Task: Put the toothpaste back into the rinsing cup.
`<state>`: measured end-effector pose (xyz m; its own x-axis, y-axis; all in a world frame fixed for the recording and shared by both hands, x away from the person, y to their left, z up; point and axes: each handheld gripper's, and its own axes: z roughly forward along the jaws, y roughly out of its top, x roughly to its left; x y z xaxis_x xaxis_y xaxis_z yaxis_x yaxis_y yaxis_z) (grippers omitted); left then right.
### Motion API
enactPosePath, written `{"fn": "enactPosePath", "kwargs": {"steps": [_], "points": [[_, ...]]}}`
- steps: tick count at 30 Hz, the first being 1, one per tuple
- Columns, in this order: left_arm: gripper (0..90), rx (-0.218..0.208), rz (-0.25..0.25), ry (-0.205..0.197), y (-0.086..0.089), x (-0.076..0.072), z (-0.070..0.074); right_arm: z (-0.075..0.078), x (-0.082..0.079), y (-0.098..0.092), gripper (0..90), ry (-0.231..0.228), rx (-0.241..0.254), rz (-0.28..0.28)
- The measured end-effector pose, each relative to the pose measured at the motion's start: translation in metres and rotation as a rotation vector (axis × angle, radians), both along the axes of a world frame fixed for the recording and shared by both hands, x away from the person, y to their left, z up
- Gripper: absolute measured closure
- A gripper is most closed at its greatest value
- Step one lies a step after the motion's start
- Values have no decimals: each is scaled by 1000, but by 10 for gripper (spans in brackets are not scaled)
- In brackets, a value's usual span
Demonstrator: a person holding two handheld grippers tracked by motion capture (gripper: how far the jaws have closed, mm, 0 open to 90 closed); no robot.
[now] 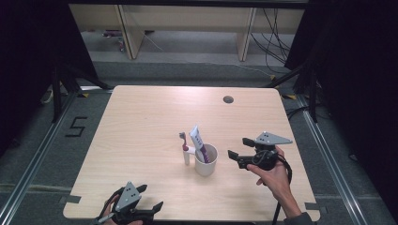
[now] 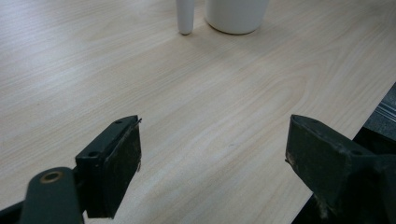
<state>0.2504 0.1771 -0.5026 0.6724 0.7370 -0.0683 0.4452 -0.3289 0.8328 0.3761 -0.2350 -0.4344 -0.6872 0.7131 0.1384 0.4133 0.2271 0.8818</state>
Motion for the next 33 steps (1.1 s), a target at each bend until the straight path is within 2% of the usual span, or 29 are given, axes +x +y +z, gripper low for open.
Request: {"fn": "enactPosePath", "kwargs": {"steps": [1,6,8,9,10,13,14,16,19,20,22,25,26,27,29,30,31,33], "points": [[178,-1,1,0,0,0,0,0,-2,-1,194,25,8,-9],[178,-3,4,1,0,0,0,-3,-5,-9,194,14,-4,-15],[178,-5,6,3,0,0,0,-4,-8,-11,193,40,9,-30],[178,-4,5,3,0,0,0,-4,-8,-13,193,30,-5,-28],[178,-4,5,3,0,0,0,-6,-9,-15,192,35,8,-31],[178,-4,5,4,0,0,0,-7,-10,-21,189,9,-10,-37],[178,-10,6,1,0,1,-1,-8,-12,-22,189,28,3,-44],[178,-10,6,1,0,1,-1,-9,-14,-27,188,19,1,-49],[178,-12,9,0,0,1,-1,-11,-20,-32,188,54,12,-61],[178,-11,13,1,0,1,-1,-13,-20,-33,188,46,19,-64],[178,-14,13,1,0,1,-1,-14,-23,-38,188,65,2,-75],[178,-7,17,3,0,1,0,-18,-26,-41,187,68,16,-80],[178,-11,13,1,0,1,-1,-19,-25,-45,187,39,-19,-74],[178,-16,16,1,-1,1,-1,-21,-27,-44,186,54,-1,-79],[178,-9,17,3,0,1,-1,-23,-28,-47,185,45,-18,-80],[179,-15,16,1,0,1,-1,-24,-30,-46,184,67,-3,-86],[178,-16,16,-1,0,1,-1,-24,-30,-49,183,47,-21,-75],[178,-13,15,0,0,1,-1,-26,-33,-50,182,55,-5,-88]]}}
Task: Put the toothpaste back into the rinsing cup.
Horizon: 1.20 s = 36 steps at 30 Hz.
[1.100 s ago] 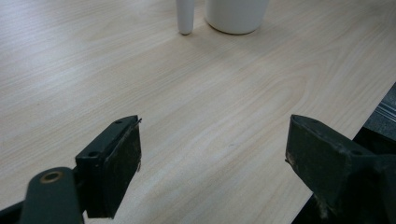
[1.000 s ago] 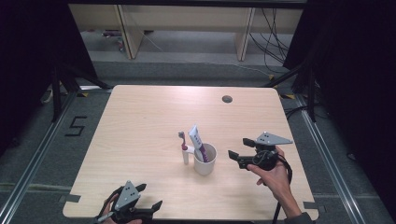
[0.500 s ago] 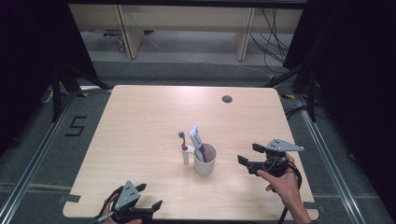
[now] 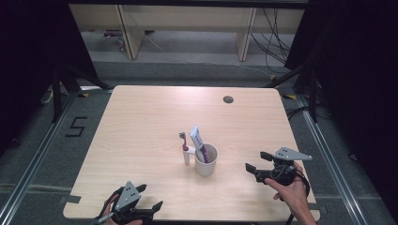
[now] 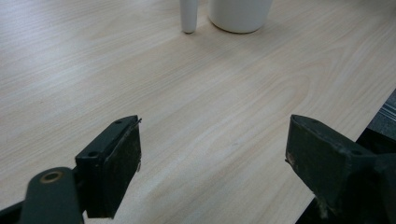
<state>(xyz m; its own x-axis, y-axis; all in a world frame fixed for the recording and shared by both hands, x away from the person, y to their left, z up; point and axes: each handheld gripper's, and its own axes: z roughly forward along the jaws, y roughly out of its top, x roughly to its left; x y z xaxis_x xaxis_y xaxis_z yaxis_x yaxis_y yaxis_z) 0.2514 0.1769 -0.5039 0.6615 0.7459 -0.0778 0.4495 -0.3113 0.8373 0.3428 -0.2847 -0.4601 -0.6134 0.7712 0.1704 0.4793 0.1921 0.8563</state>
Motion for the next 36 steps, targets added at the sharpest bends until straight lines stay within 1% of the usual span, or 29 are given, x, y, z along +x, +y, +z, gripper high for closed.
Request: {"fn": "enactPosePath", "kwargs": {"steps": [1,2,3,4,5,7,8,9,10,12,14,15,16,17,19,20,21,23,25,26,27,29,30,31,32,33,34,35,36], "points": [[179,-1,1,1,0,0,0,0,-2,0,182,24,10,2],[179,-2,2,4,0,0,1,-1,-2,-3,182,10,-5,9],[179,-3,3,4,1,0,1,-2,-3,-3,181,3,-1,8],[179,-5,4,4,1,0,1,-3,-4,-5,179,1,-17,3],[179,-2,3,4,1,0,0,-4,-5,-5,178,16,-4,-3],[179,-1,4,3,1,0,1,-6,-7,-7,175,15,-21,-2],[179,8,-3,3,2,0,1,-6,-9,-6,175,41,-8,-11],[179,14,-1,3,2,-1,1,-7,-9,-8,175,14,-24,1],[180,14,0,3,2,-1,1,-8,-10,-7,175,23,-15,-4],[180,10,4,3,2,-1,1,-8,-14,-8,175,21,-34,4],[180,8,11,6,2,-2,1,-9,-19,-7,174,23,-28,-3],[180,10,9,3,3,-2,1,-9,-19,-10,171,-8,-60,10],[180,10,7,2,3,-2,1,-10,-21,-10,170,-8,-67,7],[180,10,8,3,2,-2,1,-11,-23,-10,169,-5,-70,7],[180,11,3,1,2,-2,0,-11,-29,-10,168,22,-78,7],[180,17,1,2,3,-2,0,-13,-31,-10,168,16,-72,1],[180,18,1,2,3,-2,0,-14,-32,-11,168,10,-95,5],[180,13,1,-1,3,-1,0,-15,-38,-11,168,46,-82,5],[180,17,1,2,3,-2,0,-17,-42,-11,168,41,-90,7],[180,17,0,2,3,-2,0,-18,-45,-10,168,56,-84,6],[180,17,0,2,3,-2,0,-18,-45,-12,168,30,-113,15],[180,14,2,4,3,-2,0,-19,-50,-11,168,54,-105,18],[180,14,2,5,3,-2,0,-20,-50,-11,168,29,-113,22],[180,19,5,5,3,-2,1,-21,-53,-10,168,53,-94,16],[180,20,3,3,4,-2,1,-21,-54,-10,167,56,-99,19],[180,7,6,3,3,-2,1,-22,-55,-12,167,56,-106,28],[180,11,9,4,3,-3,1,-23,-56,-11,167,63,-94,22],[180,19,3,5,3,-2,1,-23,-57,-13,167,51,-113,31],[180,16,4,4,3,-2,0,-24,-59,-12,167,73,-103,23]]}}
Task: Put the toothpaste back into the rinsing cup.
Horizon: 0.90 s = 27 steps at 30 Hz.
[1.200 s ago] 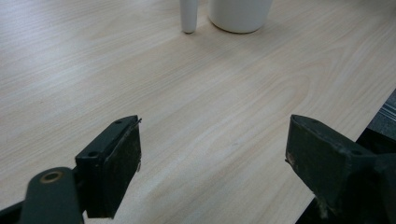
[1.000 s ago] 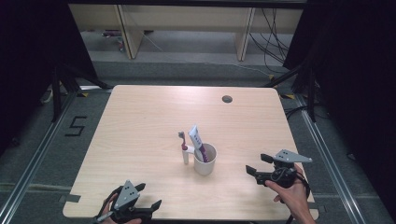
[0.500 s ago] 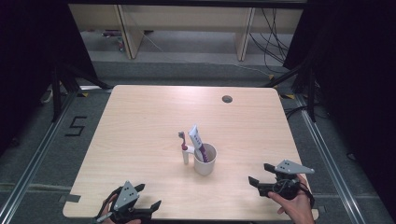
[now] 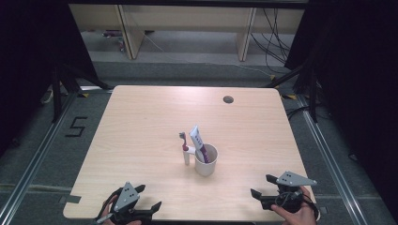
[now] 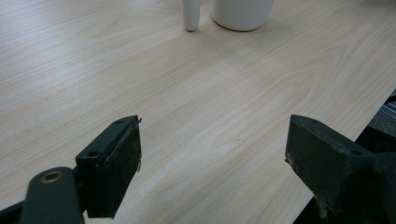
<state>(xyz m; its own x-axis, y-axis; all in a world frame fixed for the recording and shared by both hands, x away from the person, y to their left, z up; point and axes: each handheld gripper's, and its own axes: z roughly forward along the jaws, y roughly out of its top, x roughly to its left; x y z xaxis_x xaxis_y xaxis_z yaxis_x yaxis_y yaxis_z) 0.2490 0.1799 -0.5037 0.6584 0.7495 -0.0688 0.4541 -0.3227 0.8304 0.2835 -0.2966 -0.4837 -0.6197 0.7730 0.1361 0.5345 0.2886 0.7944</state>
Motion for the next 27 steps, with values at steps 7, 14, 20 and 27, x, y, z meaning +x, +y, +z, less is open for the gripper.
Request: {"fn": "enactPosePath", "kwargs": {"steps": [7,14,20,27], "points": [[180,7,-3,-2,1,1,0,-4,-7,-1,167,22,-12,-12],[180,-2,5,-2,0,0,0,-6,-12,-4,164,37,-26,-6],[180,0,6,-2,0,0,0,-8,-15,-6,165,33,-52,-18],[180,1,-1,-5,2,1,0,-10,-19,-6,165,48,-78,-9]]}}
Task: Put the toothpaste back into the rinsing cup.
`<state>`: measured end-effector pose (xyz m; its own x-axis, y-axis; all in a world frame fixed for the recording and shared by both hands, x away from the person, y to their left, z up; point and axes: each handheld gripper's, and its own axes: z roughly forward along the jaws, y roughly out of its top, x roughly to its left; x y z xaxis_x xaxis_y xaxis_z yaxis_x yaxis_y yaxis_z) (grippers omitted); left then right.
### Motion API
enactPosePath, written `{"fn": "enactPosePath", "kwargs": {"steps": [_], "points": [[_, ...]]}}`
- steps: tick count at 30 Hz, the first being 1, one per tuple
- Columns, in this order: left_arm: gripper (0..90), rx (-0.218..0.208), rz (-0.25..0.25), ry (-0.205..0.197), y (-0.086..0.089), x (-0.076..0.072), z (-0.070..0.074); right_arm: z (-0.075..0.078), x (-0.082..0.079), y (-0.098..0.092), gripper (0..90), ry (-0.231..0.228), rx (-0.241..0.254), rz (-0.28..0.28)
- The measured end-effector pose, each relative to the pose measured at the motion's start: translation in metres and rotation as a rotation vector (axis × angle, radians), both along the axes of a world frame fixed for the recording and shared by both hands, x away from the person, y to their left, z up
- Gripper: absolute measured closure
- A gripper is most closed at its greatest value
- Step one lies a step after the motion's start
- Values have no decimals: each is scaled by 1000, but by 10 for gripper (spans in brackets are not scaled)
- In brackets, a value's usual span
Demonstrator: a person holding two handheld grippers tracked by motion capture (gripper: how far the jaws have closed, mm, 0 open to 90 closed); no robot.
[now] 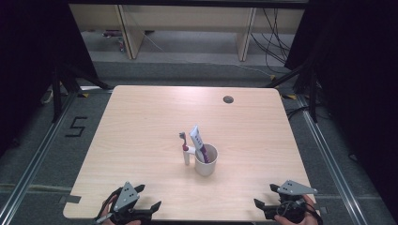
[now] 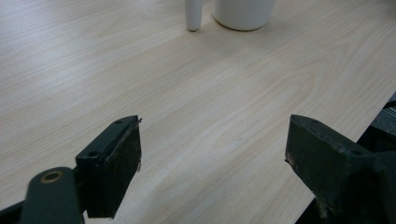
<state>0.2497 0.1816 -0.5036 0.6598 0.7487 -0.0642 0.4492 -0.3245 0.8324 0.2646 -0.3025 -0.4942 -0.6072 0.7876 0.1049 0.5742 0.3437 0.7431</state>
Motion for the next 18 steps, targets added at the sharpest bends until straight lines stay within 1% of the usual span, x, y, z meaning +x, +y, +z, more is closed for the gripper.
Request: {"fn": "enactPosePath", "kwargs": {"steps": [1,2,3,4,5,6,7,8,9,10,12,13,14,15,16,17,18], "points": [[180,2,3,1,0,0,0,0,-2,1,165,19,6,-15],[180,3,4,-1,0,0,0,0,-2,0,166,8,-7,-7],[180,3,1,1,0,0,0,1,-4,1,167,16,-22,-9],[180,10,4,4,0,0,1,1,-4,1,167,3,-33,3],[180,-2,8,2,-1,0,0,1,-7,2,167,13,-39,-13],[180,-9,2,1,-1,0,-1,0,-5,1,167,-30,-58,22],[180,-8,2,1,-1,0,-1,0,-6,1,167,-23,-57,21],[180,-8,1,2,-1,0,-1,0,-6,1,167,-21,-68,18],[180,-5,0,2,-1,0,-1,0,-8,2,167,7,-57,6],[180,9,-6,3,0,0,0,-1,-7,0,167,-19,-65,19],[180,7,0,5,-1,0,-1,-1,-7,-1,167,-19,-74,16],[180,1,0,4,-1,0,-1,-1,-8,-1,166,2,-63,7],[180,4,-2,4,-1,0,-1,-1,-8,-2,166,-10,-68,10],[180,-6,3,3,-2,0,-1,-1,-9,-2,167,-10,-66,4],[180,-5,2,2,-2,0,-1,-2,-8,-2,166,-7,-64,9],[180,-3,0,2,-2,0,-1,-3,-7,-3,166,-12,-70,30],[180,-3,-1,3,-2,0,-1,-2,-7,-3,166,-26,-84,21]]}}
